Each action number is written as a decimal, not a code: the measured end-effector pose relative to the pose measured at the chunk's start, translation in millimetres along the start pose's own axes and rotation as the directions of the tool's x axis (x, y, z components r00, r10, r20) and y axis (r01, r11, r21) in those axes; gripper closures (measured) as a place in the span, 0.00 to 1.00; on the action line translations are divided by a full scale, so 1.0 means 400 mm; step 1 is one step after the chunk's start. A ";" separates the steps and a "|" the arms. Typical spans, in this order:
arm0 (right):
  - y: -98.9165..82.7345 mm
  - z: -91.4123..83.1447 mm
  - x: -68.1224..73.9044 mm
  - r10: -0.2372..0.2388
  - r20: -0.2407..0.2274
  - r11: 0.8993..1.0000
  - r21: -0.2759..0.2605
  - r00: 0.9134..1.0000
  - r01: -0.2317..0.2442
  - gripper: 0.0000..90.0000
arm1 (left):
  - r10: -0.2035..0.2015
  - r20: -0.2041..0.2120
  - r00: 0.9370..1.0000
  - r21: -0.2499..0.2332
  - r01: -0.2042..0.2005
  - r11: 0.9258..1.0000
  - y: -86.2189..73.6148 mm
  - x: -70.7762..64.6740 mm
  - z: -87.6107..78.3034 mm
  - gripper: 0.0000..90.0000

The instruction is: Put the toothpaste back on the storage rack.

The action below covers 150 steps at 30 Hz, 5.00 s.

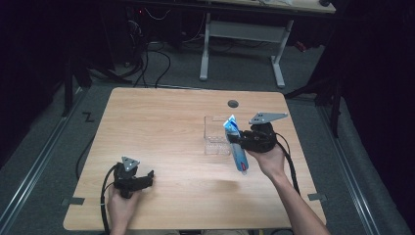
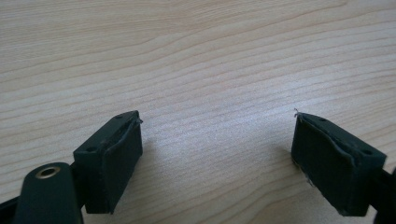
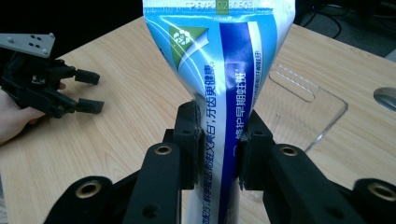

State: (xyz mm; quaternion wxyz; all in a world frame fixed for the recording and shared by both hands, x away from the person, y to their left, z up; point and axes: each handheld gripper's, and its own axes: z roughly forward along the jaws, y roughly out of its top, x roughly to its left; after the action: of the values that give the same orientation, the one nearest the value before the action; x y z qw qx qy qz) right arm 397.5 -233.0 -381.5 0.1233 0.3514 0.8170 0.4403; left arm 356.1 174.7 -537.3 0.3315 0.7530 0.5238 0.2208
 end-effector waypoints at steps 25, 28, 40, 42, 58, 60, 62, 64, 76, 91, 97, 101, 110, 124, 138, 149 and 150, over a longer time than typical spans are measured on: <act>0.106 0.001 0.011 -0.039 0.007 0.997 -0.067 0.999 0.039 0.81 | 0.000 0.000 1.000 0.000 0.000 1.000 0.000 0.000 0.000 0.19; 0.119 0.000 0.012 -0.037 0.011 0.996 -0.076 0.999 0.038 0.81 | 0.000 0.000 1.000 0.000 0.000 1.000 0.000 0.000 0.000 0.19; 0.163 0.004 -0.011 -0.020 0.008 0.992 -0.121 1.000 0.021 0.81 | -0.003 0.000 1.000 -0.001 0.003 1.000 0.001 0.001 0.001 0.19; 0.171 0.004 -0.012 -0.024 0.018 0.991 -0.128 1.000 0.027 0.81 | -0.003 0.000 1.000 -0.001 0.003 1.000 0.001 0.001 0.001 0.19; 0.204 0.035 -0.030 -0.023 0.061 0.990 -0.140 0.998 0.031 0.81 | -0.002 -0.001 1.000 -0.001 0.002 1.000 0.001 0.001 0.001 0.19; 0.205 0.040 -0.032 -0.025 0.078 0.990 -0.135 0.997 0.035 0.81 | -0.001 -0.001 1.000 -0.001 0.001 1.000 0.001 0.001 0.001 0.19; 0.204 0.048 -0.037 -0.018 0.088 0.991 -0.131 0.996 0.030 0.81 | -0.002 -0.001 1.000 -0.001 0.002 1.000 0.001 0.001 0.001 0.19; 0.203 0.054 -0.042 -0.018 0.097 0.992 -0.125 0.995 0.031 0.81 | -0.001 -0.001 1.000 -0.001 0.001 1.000 0.001 0.001 0.001 0.19; 0.182 0.078 -0.064 0.007 0.128 0.995 -0.103 0.992 0.006 0.81 | -0.001 -0.001 1.000 0.000 0.001 1.000 0.001 0.001 0.001 0.19; 0.144 0.105 -0.104 0.077 0.137 0.994 -0.082 0.988 -0.066 0.81 | 0.000 -0.001 1.000 0.001 0.000 1.000 0.001 0.001 0.001 0.19; 0.130 0.116 -0.115 0.106 0.125 0.992 -0.076 0.987 -0.097 0.81 | 0.000 -0.001 1.000 0.000 0.000 1.000 0.000 0.001 0.001 0.19; 0.125 0.123 -0.115 0.103 0.124 0.993 -0.062 0.987 -0.096 0.81 | 0.001 -0.001 1.000 0.000 -0.001 1.000 0.000 0.001 0.001 0.19; 0.113 0.137 -0.116 0.113 0.120 0.993 -0.051 0.986 -0.107 0.81 | 0.000 -0.001 1.000 0.000 0.000 1.000 0.001 0.001 0.001 0.19; 0.083 0.153 -0.123 0.120 0.122 0.993 -0.007 0.985 -0.120 0.80 | -0.001 -0.001 1.000 -0.001 0.001 1.000 0.000 0.000 0.001 0.19; 0.071 0.166 -0.128 0.136 0.108 0.990 0.012 0.985 -0.138 0.80 | -0.001 -0.001 1.000 0.000 0.001 1.000 0.001 0.000 0.001 0.19; 0.050 0.159 -0.150 0.184 0.107 0.983 -0.009 0.977 -0.185 0.80 | -0.001 0.000 1.000 0.000 0.001 1.000 0.001 0.000 0.001 0.19; 0.048 0.159 -0.153 0.185 0.110 0.983 -0.012 0.977 -0.185 0.79 | 0.000 0.000 1.000 0.000 0.000 1.000 0.001 0.000 0.001 0.19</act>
State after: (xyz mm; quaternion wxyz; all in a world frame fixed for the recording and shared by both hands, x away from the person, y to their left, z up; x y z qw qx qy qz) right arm 483.1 -227.4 -409.5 0.1271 0.4495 0.7725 0.4302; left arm 356.5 174.8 -537.3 0.3313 0.7529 0.5240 0.2208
